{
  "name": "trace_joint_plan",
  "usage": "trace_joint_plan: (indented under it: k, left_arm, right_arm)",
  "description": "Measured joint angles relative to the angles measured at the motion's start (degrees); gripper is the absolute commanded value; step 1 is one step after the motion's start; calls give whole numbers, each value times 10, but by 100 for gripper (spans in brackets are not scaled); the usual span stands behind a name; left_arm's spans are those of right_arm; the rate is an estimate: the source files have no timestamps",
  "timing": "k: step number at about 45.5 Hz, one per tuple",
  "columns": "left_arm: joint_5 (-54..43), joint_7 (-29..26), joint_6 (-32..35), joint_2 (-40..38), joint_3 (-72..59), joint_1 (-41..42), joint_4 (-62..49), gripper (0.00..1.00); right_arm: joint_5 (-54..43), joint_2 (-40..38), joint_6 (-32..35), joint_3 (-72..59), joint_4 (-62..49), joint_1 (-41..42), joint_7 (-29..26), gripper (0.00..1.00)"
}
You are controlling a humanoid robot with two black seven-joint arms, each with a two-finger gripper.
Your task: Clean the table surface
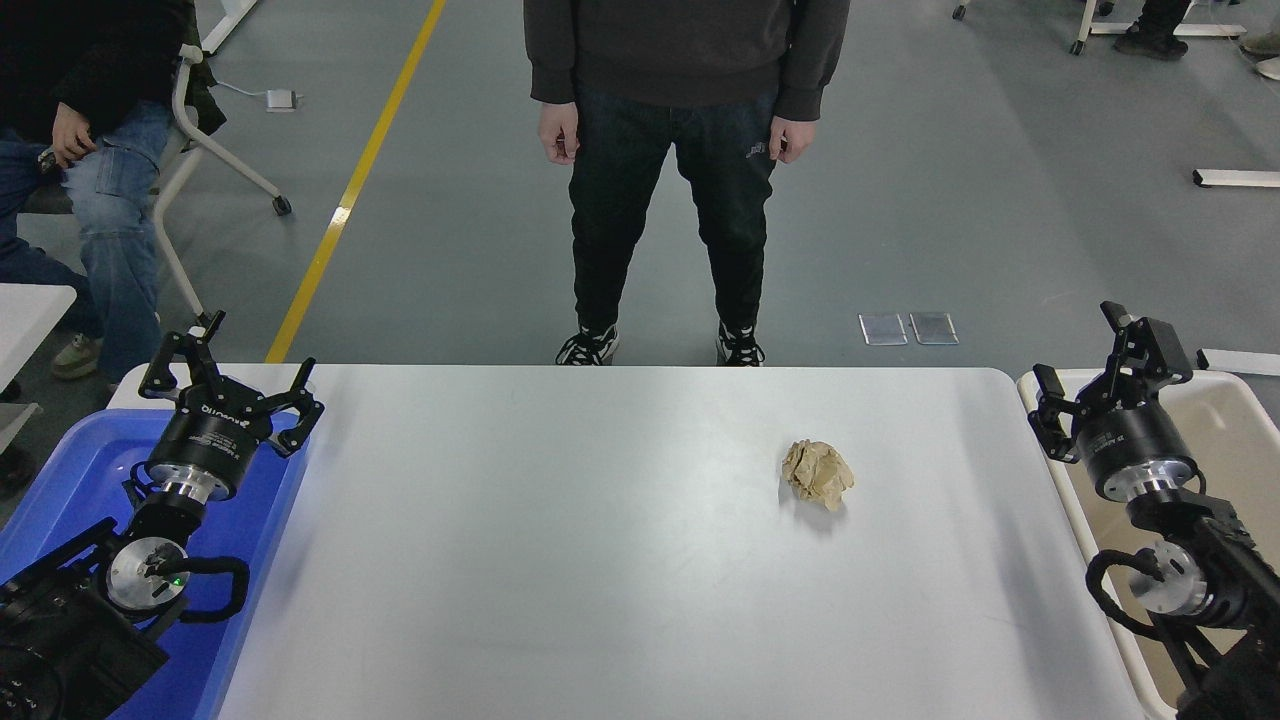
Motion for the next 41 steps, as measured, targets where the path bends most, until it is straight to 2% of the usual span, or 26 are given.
trace_joint_plan:
  k: [8, 21, 31, 41]
  left_arm:
    - [0, 0, 0, 0, 0, 0, 0, 100]
    - [0, 0, 0, 0, 0, 0, 0, 100]
    - [0, 0, 0, 0, 0, 0, 0, 100]
    - [0, 0, 0, 0, 0, 0, 0, 100]
  right_arm:
    - [1, 2, -7, -12, -4, 6, -1, 100]
    - [4, -16, -46, -48, 30, 18, -62, 100]
    - [8, -79, -60, -105, 59, 47, -115, 100]
    - [5, -172, -56, -209, 137, 104, -197, 100]
